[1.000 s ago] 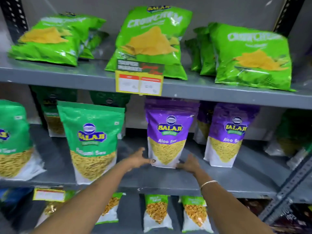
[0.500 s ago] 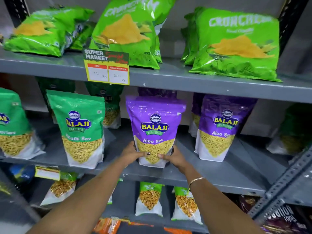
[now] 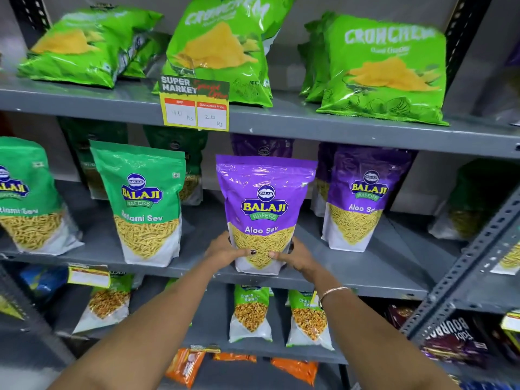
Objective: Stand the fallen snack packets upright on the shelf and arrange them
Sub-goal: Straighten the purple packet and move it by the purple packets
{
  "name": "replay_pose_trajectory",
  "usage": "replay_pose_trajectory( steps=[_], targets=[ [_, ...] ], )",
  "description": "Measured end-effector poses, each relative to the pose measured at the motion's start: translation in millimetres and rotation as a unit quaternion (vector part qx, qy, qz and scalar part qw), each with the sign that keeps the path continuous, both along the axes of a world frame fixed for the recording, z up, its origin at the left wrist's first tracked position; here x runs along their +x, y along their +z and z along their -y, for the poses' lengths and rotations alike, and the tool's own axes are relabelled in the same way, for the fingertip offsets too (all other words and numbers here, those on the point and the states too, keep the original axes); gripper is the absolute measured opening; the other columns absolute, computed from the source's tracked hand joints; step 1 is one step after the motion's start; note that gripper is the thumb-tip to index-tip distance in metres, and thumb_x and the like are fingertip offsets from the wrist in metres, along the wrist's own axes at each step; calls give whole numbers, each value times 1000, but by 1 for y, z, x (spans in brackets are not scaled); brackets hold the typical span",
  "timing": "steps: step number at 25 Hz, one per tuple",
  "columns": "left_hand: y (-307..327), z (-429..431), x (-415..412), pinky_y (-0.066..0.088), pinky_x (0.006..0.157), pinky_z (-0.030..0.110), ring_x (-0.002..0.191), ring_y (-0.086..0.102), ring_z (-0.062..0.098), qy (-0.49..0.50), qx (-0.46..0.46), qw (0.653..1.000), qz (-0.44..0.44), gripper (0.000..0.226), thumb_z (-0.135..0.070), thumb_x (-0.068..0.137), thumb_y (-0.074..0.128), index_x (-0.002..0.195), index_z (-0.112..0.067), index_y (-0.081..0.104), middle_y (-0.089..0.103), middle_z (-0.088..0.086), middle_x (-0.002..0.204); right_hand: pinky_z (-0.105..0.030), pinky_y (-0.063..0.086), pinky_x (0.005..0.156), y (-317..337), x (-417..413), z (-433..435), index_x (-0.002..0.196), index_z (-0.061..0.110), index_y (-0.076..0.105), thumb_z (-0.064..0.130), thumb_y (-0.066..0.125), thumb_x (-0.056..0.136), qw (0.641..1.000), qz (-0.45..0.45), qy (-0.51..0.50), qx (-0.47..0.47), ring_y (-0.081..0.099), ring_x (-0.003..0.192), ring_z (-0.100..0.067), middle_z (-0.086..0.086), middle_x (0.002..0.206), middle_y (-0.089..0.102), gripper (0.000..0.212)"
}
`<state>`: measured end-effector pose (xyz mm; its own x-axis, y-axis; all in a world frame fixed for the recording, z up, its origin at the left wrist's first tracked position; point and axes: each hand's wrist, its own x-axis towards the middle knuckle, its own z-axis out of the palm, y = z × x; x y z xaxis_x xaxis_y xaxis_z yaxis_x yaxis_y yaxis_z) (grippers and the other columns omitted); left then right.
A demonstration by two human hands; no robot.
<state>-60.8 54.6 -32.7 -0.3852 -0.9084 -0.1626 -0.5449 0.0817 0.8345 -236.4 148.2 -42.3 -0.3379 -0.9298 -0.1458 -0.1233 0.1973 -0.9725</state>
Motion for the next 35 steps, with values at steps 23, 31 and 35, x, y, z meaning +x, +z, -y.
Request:
replay_pose_trajectory(
  steps=[23, 31, 35],
  targets=[
    [18, -43, -244, 41, 103, 38, 136, 38, 26, -63, 43, 996, -42, 83, -21, 82, 69, 146, -1, 21, 33, 13, 151, -40, 36, 108, -6, -246, -39, 144, 1, 24, 23, 86, 64, 955, -172, -229, 77, 38, 135, -34, -21, 143, 39, 104],
    [-10, -47, -266, 47, 93, 44, 97, 56, 24, 4, 32, 992, -120, 41, 5, 72, 74, 96, -5, 43, 59, 20, 106, -44, 57, 88, -16, -260, -39, 116, -10, 47, -21, 72, 65, 991, 52, -106, -60, 69, 90, -20, -17, 107, 68, 57],
    [-8, -71, -250, 48, 98, 51, 110, 63, 37, -18, 23, 997, -78, 47, 0, 68, 79, 109, 10, 57, 65, 27, 118, -54, 47, 101, -12, -244, -72, 120, -12, 45, -11, 80, 63, 993, 25, -114, -15, 58, 116, -39, -28, 124, 60, 67]
  ],
)
